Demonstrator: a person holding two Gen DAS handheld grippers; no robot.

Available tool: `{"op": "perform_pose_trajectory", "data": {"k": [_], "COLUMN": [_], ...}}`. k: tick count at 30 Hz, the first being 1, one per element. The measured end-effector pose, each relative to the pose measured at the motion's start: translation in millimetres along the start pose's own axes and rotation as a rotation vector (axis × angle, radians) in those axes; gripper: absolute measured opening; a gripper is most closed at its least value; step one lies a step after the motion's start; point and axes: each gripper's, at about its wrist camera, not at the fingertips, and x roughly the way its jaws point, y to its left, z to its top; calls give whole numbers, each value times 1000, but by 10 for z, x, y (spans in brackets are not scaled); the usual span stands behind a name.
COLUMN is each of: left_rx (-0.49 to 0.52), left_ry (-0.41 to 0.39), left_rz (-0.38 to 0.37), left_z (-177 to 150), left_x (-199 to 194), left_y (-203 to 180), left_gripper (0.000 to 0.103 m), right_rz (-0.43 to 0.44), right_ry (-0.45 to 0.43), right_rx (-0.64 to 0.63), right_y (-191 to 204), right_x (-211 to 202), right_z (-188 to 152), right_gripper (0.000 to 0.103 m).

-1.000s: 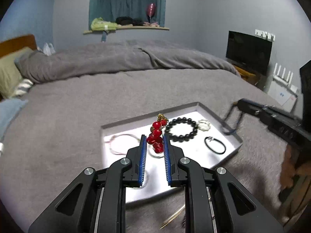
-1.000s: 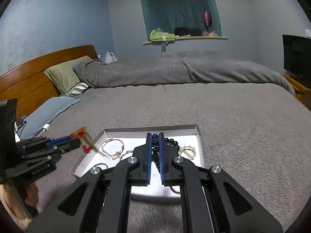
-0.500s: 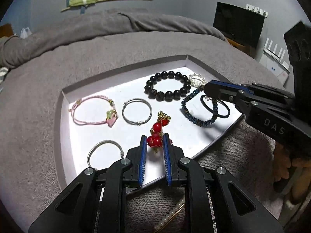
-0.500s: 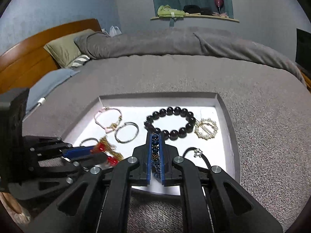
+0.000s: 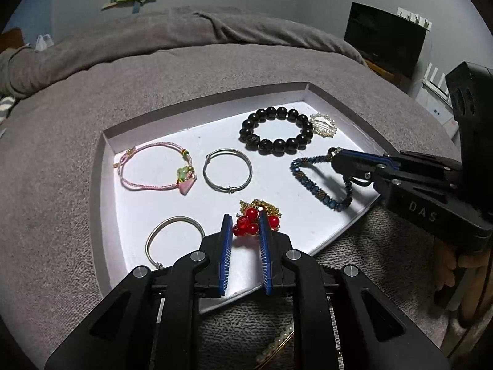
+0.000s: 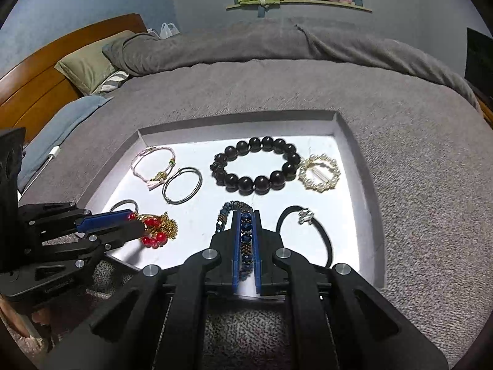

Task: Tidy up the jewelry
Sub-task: 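Carry both items into the tray and open both tools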

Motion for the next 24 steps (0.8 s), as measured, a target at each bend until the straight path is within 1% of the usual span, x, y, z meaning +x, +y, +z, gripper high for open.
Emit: {"op": "perform_pose_trajectory", "data": {"k": [1,2,3,4,6,8,11,12,13,15,18,20,22,23,24], "left_rx": [2,1,0,-1,-3,7,15,15,15,11,-6,-10,-18,-26,-30], "left_ry": [-3,-5,-11,-13,-20,-32,-50,-60,-72,-91,-124,-142,-159,-169,-173], "left_rz": [6,13,19,19,15,26,43,49,53,63,86,115,133,134,132], "left_z": [-1,1,0,-1,4,4,5,7,7,1,-24,-41,-65,-88,-107], "left_x": [-3,-3,-13,-24,-45,-72,-113,-135,-163,-209,-292,-349,-412,-453,-479], "left_y": [-2,1,7,10,16,0,-14,-18,-20,-15,7,16,29,40,44], "left_gripper": [21,27,31,33,42,47,50,53,54,61,67,69,70,72,74], "right_rz": [1,1,0,-1,0,0,-8,-8,-10,-13,-20,-21,-30,-33,-36], "right_ry": [1,-1,-3,-3,-7,-9,-26,-33,-42,-59,-102,-113,-136,-147,-153], "right_rx": [-1,-3,-3,-5,-4,-3,4,9,14,25,65,67,76,83,88], "right_y": [-2,-2,-2,-3,-5,-5,-22,-32,-41,-69,-136,-151,-183,-203,-220], "right_x": [-5,-12,-21,-29,-46,-57,-95,-115,-138,-183,-288,-340,-444,-501,-537], "right_z": [-1,1,2,3,3,6,28,34,40,47,19,10,-24,-45,-57], "right_gripper": [7,7,7,7,7,7,9,15,19,34,45,47,57,65,69]}}
